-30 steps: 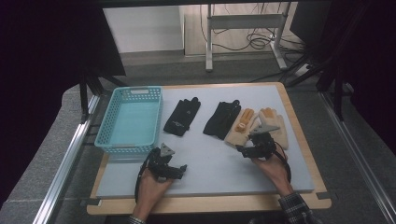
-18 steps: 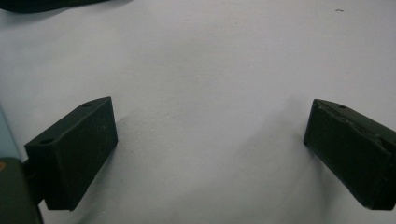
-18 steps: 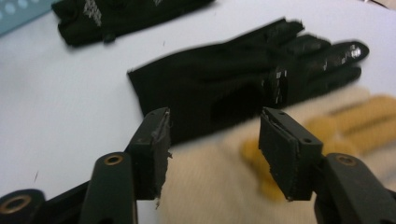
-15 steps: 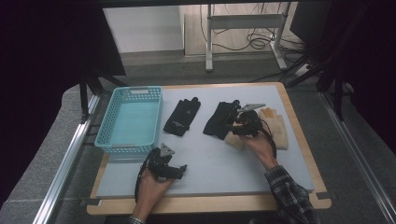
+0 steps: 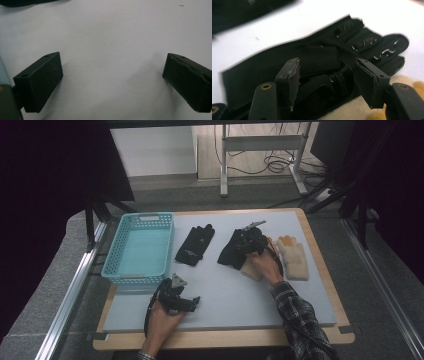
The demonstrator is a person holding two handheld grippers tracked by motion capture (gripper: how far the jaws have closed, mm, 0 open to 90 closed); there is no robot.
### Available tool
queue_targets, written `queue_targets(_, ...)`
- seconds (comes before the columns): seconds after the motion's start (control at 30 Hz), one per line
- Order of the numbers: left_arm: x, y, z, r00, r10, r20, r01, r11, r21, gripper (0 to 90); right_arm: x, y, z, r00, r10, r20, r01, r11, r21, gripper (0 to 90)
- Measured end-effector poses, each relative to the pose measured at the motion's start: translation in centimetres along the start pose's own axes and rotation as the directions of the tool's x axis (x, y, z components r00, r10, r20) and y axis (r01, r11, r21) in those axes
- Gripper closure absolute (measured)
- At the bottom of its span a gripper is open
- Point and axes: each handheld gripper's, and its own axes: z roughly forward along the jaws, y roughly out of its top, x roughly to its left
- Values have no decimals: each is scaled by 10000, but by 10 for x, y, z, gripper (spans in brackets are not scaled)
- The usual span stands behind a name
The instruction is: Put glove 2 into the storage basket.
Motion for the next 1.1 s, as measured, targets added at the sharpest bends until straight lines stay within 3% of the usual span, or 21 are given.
queue_targets(0.07, 0, 0, 0, 10000, -11, 7, 11, 10000, -10, 33, 0, -1, 6, 10000, -62, -54, 63, 9996, 272, 413)
queue_targets(0.23, 0, 0, 0, 10000, -8, 3, 8, 10000, -10, 33, -5, -3, 6, 9959, 598, -677, -579, 9979, 291, 581)
queue_targets(0.33, 0, 0, 0, 10000, -7, 5, 7, 10000, -6, 33, -1, -2, 5, 9952, 481, -850, -453, 9984, 345, 743)
queue_targets(0.4, 0, 0, 0, 10000, 2, -1, -2, 10000, 6, 33, 4, 0, 5, 9967, 285, -757, -253, 9987, 432, 804)
queue_targets(0.53, 0, 0, 0, 10000, 0, 3, 0, 10000, 8, 33, 6, 3, 4, 9979, 98, -645, -67, 9989, 471, 825)
queue_targets(0.67, 0, 0, 0, 10000, -15, 10, 15, 10000, -5, 33, 6, 3, -5, 9972, 51, -745, -44, 9999, 92, 827)
queue_targets(0.83, 0, 0, 0, 10000, 6, -1, -6, 10000, 10, 33, 12, 7, -26, 9933, -15, -1154, -31, 9992, -393, 828)
queue_targets(0.87, 0, 0, 0, 10000, 7, 0, -7, 10000, 12, 33, 16, 8, -37, 9906, -136, -1362, 55, 9982, -598, 827)
queue_targets(1.0, 0, 0, 0, 10000, 11, -2, -11, 10000, 16, 33, 22, 8, -52, 9861, -171, -1651, 42, 9970, -778, 827)
queue_targets(1.1, 0, 0, 0, 10000, -5, 7, 5, 10000, 0, 33, 31, 5, -70, 9774, -136, -2109, -76, 9950, -993, 827)
